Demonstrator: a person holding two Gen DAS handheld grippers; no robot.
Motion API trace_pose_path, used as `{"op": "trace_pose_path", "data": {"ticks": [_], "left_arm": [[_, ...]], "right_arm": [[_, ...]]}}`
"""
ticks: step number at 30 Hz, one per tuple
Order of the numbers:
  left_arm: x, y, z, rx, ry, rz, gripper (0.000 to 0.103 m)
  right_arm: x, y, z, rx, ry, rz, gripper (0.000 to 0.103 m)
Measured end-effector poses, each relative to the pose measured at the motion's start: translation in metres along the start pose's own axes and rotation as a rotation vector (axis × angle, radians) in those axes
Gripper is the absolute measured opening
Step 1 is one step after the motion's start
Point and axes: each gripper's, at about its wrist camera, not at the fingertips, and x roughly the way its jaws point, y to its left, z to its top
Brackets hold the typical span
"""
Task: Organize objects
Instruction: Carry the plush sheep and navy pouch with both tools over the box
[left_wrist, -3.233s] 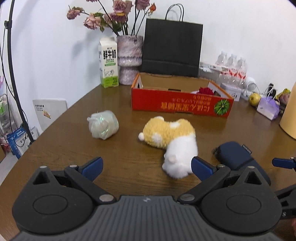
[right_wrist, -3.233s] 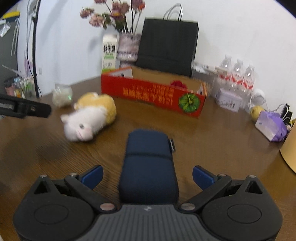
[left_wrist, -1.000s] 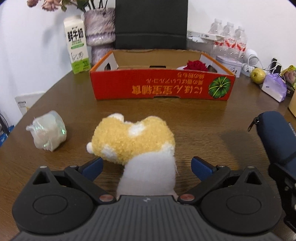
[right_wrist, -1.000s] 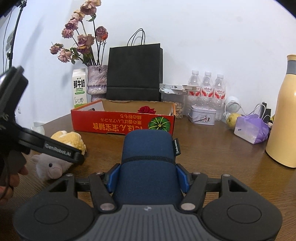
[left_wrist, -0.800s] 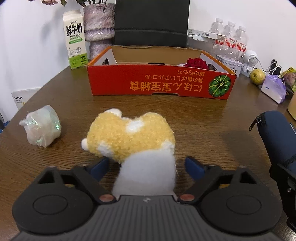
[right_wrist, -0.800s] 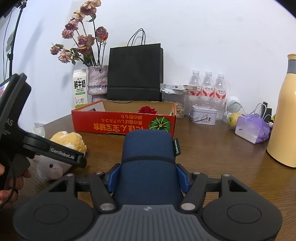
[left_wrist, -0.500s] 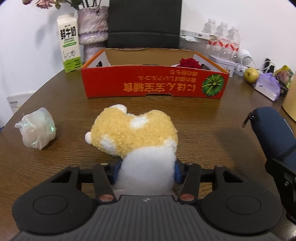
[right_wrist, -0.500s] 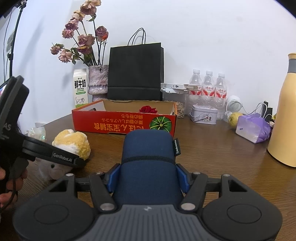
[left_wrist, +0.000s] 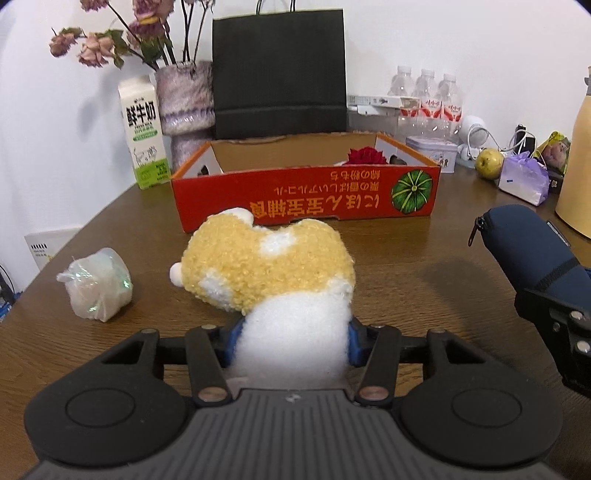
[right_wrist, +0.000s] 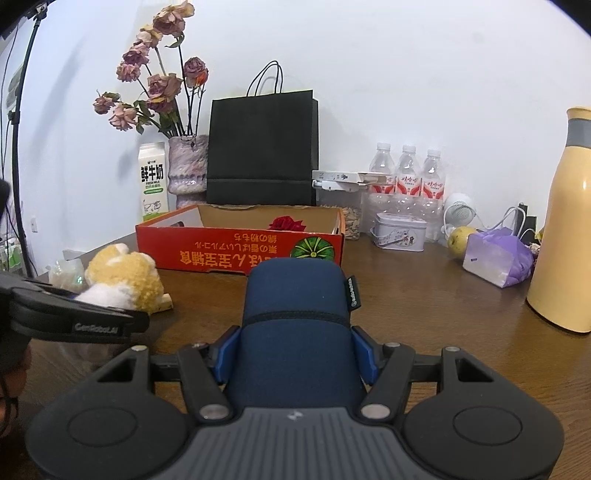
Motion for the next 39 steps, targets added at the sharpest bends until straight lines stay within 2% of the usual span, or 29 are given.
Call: {"op": "trace_pose_path", "data": {"ticks": [4,18,28,39], "left_arm": [[-0.011,0.001,-0.004,0.000,-0.034,0.018,0.052],[-0.044,0.016,-0.010,-0.022,-0.083,0.042,0.052],[-0.060,0.027,0.009,-0.027,-0.137,0.048,0.052],[-0.058,0.036,0.039,-0.039,-0.172,0.048,0.052]], "right_arm": [[-0.003,0.002,0.000,0.007,-0.020,-0.015,0.061],[-0.014,0.028,0.008,0.038,-0.052,0.025,0.061],[-0.013,0.047,0.028,0.017,-0.071,0.059,0.061],[0.000,0.059,0.062,0.013,-0.105,0.065,0.061]]}}
